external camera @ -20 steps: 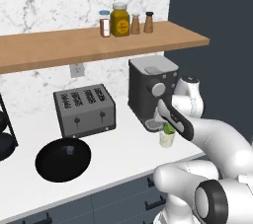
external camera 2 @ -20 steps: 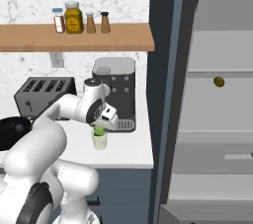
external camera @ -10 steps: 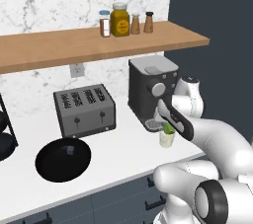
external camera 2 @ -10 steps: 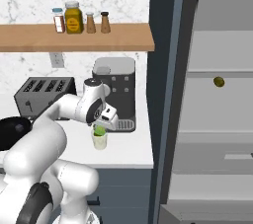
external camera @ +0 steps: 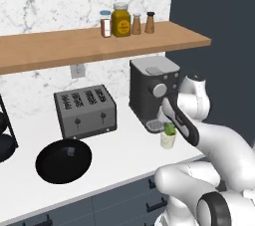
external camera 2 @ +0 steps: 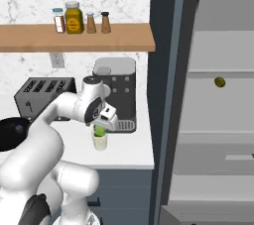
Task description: Grab a lemon wedge from the fridge and one ice cube from the ice bowl, and put them in the glass of lemonade.
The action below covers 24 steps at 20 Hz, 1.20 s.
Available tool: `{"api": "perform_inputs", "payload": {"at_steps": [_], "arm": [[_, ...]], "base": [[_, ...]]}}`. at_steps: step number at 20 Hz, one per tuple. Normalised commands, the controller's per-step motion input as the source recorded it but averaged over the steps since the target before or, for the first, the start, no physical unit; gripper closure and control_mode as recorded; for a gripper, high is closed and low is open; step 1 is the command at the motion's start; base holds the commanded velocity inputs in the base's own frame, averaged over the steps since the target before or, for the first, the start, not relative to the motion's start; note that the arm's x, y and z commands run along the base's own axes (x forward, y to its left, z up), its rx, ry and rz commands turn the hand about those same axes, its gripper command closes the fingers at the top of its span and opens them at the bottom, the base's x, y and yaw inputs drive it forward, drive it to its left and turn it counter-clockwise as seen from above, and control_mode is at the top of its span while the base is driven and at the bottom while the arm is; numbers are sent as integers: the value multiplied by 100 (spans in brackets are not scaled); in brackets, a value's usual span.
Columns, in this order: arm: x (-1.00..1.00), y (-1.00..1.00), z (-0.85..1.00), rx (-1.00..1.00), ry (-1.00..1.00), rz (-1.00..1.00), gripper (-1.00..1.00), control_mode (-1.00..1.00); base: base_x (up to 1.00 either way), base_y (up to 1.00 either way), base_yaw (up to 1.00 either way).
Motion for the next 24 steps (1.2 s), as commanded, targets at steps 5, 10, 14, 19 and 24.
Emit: {"api": "perform_inputs", "payload": {"at_steps": [5,10,14,19,24], "arm": [[-44,5,23,1,-4,-3,-100,-100],[-64,1,26,4,-1,-5,-100,-100],[-15,2,39,4,0,0,-100,-100],[-14,18,60,1,-1,0,-100,-100],[-2,1,94,6,0,0,-100,-100]], "base": [[0,0,0],[0,0,0],[0,0,0],[0,0,0],[0,0,0]]}}
